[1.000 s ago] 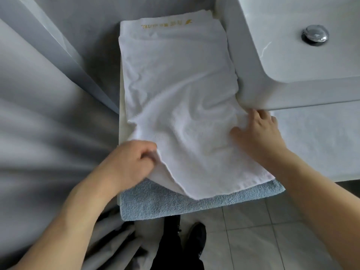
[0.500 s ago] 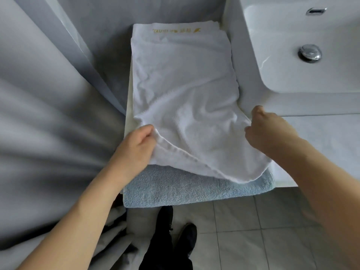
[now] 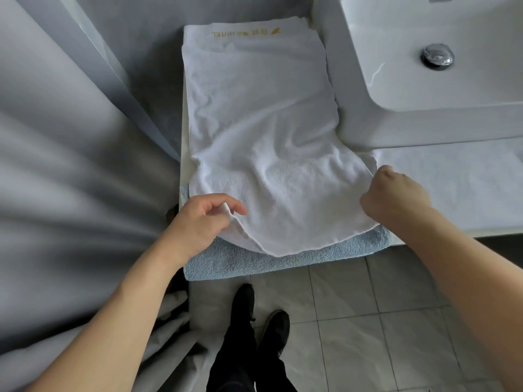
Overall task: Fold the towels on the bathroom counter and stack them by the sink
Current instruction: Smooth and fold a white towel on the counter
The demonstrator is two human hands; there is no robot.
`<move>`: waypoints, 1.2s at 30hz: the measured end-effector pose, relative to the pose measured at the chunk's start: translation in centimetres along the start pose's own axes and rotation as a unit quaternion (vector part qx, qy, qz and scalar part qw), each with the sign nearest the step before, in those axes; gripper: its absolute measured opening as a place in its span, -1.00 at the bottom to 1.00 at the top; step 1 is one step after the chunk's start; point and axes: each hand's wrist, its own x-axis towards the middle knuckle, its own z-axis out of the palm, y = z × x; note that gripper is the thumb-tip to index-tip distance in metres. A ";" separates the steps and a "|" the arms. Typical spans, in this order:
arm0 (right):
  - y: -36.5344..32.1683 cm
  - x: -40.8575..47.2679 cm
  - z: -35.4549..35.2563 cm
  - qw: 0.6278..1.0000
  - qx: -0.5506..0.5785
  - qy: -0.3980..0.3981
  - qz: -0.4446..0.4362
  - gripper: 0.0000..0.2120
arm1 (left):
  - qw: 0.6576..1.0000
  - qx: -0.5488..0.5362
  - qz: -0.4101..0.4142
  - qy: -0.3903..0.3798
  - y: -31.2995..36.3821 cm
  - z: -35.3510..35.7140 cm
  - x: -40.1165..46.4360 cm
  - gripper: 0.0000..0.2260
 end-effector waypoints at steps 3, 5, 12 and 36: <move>-0.4 -0.4 -0.8 0.999 0.023 0.027 -0.032 -0.88 | 0.998 0.007 -0.011 0.064 0.6 0.3 -0.1 -0.81; -0.5 -0.7 -1.8 0.997 0.067 0.002 -0.026 -0.88 | 0.994 -0.017 -0.027 0.106 1.3 -0.3 -0.1 -0.84; 0.2 -1.5 -4.0 0.984 0.069 -0.159 0.046 -0.90 | 0.995 0.056 -0.076 0.029 3.4 -2.8 -0.1 -0.90; -14.3 20.0 2.6 0.967 0.018 0.044 -0.250 -0.44 | 0.869 0.481 -0.043 0.103 -2.8 -1.3 20.6 -0.43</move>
